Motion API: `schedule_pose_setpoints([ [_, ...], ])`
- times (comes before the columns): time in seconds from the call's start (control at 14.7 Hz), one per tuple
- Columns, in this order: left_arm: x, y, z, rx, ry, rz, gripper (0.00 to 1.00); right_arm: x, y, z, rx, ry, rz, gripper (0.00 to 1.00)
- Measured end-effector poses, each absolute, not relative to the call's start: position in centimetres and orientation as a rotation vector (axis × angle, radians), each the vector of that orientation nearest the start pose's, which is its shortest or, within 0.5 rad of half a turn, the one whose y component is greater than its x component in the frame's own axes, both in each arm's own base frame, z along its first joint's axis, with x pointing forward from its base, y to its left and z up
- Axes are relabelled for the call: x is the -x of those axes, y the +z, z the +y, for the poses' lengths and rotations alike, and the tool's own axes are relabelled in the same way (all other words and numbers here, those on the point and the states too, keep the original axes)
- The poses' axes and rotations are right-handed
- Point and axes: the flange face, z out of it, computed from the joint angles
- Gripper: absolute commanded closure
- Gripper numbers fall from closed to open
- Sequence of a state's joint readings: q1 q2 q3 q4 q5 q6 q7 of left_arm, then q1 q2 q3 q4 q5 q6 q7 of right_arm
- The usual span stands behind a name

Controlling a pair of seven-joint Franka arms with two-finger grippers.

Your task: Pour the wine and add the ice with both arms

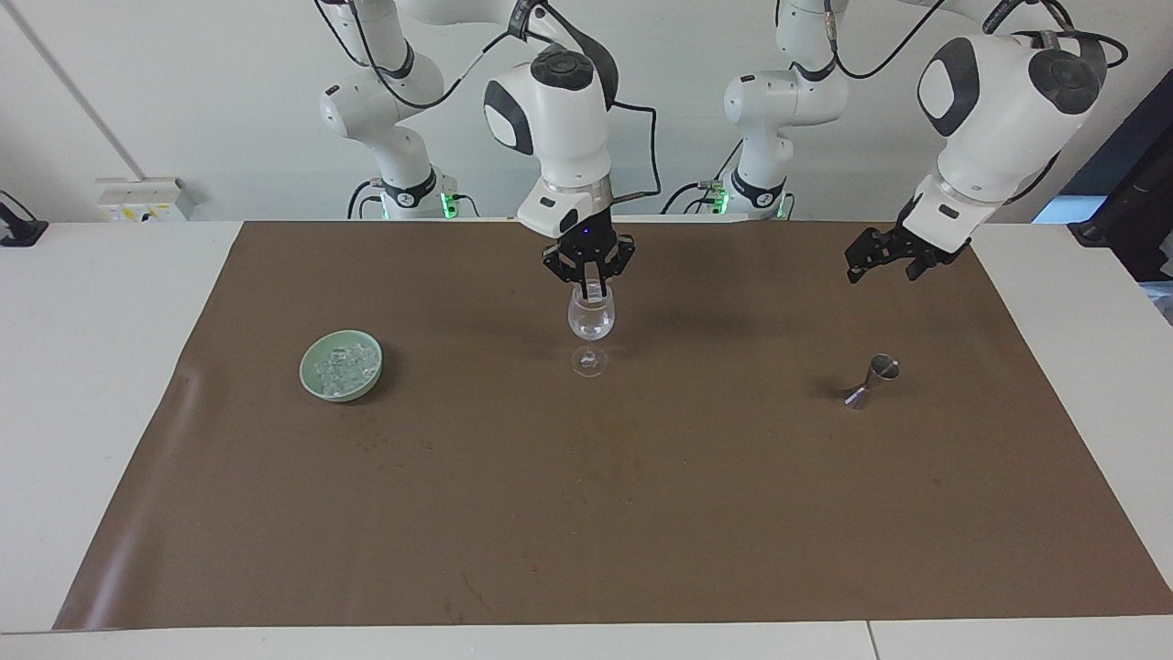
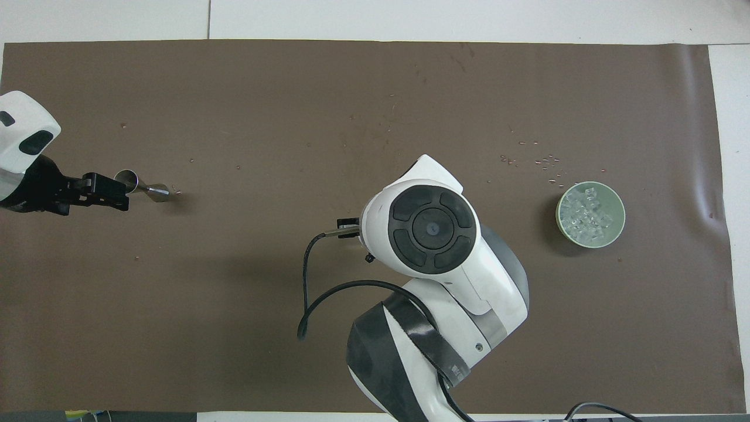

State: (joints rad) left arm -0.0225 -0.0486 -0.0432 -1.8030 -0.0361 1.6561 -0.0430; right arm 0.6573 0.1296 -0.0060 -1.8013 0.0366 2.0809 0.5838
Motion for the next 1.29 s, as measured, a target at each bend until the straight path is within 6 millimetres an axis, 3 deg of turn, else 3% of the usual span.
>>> schedule_pose_setpoints([
  [0.27,-53.7,55.8,-3.9,3.168,0.127,0.034,0.00,-48.3,48.5,37.4,3.041,-0.122,-0.086,0.54],
  [0.41,-54.0,56.5,-4.0,3.170,0.104,0.045,0.00,-48.3,49.3,37.5,3.044,-0.114,-0.089,0.54],
  [0.54,-54.3,57.1,-4.0,3.172,0.082,0.075,0.00,-48.5,51.0,37.4,3.045,-0.117,-0.086,0.48],
  [0.61,-54.4,57.2,-4.0,3.172,0.078,0.088,0.00,-48.7,52.0,37.1,3.049,-0.119,-0.082,0.38],
  [0.68,-54.4,57.3,-4.0,3.172,0.079,0.109,0.00,-49.0,53.0,36.7,3.054,-0.124,-0.074,0.05],
  [0.75,-54.4,57.2,-4.0,3.171,0.085,0.131,0.00,-49.4,53.9,35.8,3.059,-0.132,-0.054,0.00],
  [0.95,-54.2,57.0,-4.1,3.169,0.118,0.157,0.00,-50.8,57.1,30.4,3.069,-0.136,0.052,0.00],
  [1.29,-54.2,56.9,-4.1,3.168,0.126,0.163,0.00,-53.1,60.7,18.0,3.094,-0.120,0.092,0.00],
])
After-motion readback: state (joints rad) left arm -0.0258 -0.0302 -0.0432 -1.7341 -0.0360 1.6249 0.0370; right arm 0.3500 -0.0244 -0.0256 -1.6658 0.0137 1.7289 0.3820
